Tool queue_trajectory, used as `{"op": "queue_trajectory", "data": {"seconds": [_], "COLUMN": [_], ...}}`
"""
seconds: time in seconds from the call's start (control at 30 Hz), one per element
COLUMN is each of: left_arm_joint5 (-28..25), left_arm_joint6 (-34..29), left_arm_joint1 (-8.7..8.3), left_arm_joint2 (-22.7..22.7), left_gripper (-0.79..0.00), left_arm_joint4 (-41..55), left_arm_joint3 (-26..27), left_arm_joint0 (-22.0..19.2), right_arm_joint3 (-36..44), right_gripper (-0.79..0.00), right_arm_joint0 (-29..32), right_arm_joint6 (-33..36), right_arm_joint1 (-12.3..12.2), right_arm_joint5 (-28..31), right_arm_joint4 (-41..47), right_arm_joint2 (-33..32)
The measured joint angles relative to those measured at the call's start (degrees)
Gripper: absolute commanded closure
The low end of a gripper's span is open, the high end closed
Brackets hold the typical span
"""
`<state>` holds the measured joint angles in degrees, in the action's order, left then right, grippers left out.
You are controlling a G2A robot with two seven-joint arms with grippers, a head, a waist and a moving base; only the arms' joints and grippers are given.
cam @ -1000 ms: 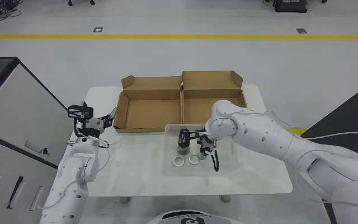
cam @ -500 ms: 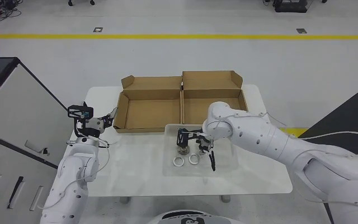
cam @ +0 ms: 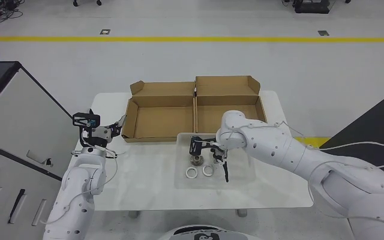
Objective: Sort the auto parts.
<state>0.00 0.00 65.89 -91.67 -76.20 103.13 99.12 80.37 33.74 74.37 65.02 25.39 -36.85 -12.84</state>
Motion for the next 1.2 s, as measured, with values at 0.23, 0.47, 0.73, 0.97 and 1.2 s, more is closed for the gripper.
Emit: {"op": "queue_trajectory", "data": {"seconds": [0.23, 0.47, 0.73, 0.97, 1.2], "left_arm_joint5": [0.0, 0.0, 0.0, 0.0, 0.0], "left_arm_joint6": [0.0, 0.0, 0.0, 0.0, 0.0], "left_arm_joint1": [0.0, 0.0, 0.0, 0.0, 0.0], "left_arm_joint2": [0.0, 0.0, 0.0, 0.0, 0.0], "left_gripper": [-0.785, -0.785, -0.785, -0.785, -0.785], "left_arm_joint4": [0.0, 0.0, 0.0, 0.0, 0.0], "left_arm_joint3": [0.0, 0.0, 0.0, 0.0, 0.0], "left_arm_joint0": [0.0, 0.0, 0.0, 0.0, 0.0], "right_arm_joint3": [-1.34, -2.84, -3.46, 0.3, 8.43], "right_gripper": [-0.296, -0.225, 0.0, 0.0, 0.0], "right_arm_joint0": [0.32, 0.71, 0.79, 0.88, 1.44], "right_arm_joint6": [0.28, 0.57, 1.39, 3.92, 7.54], "right_arm_joint1": [0.52, 1.09, 1.65, 0.91, -1.95], "right_arm_joint5": [0.1, 0.71, 0.85, -0.8, -3.0], "right_arm_joint4": [0.01, 0.45, 0.93, 1.55, 3.26], "right_arm_joint2": [-0.59, -1.06, -1.69, -3.46, -7.52]}}
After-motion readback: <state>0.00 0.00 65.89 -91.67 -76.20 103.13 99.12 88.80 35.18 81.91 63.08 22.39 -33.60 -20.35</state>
